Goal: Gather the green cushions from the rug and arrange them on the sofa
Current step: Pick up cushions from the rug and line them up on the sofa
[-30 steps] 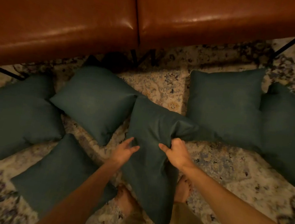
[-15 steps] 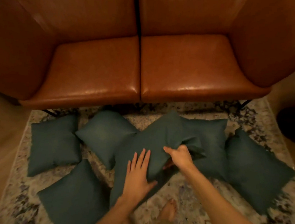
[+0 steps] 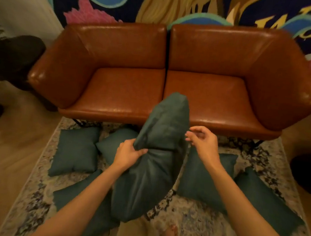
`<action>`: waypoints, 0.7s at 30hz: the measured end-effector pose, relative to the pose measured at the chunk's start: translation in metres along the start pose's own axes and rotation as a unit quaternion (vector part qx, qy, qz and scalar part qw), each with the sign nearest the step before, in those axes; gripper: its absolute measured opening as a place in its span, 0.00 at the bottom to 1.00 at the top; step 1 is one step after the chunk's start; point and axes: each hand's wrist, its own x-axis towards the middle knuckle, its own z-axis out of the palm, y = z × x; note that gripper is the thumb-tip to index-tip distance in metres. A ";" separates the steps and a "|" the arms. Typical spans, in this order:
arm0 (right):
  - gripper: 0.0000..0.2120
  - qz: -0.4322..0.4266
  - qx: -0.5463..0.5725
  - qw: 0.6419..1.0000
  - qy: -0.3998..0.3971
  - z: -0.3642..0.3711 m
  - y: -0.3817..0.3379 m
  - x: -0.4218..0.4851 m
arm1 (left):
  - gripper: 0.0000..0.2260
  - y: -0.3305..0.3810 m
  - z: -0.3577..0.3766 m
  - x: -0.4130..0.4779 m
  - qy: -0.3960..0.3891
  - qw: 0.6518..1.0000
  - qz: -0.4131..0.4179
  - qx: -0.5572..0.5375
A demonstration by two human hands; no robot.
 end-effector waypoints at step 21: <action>0.39 0.043 -0.113 0.982 -0.143 0.215 -0.046 0.093 | 0.32 -0.034 -0.135 0.108 -0.029 0.889 -0.059 -0.452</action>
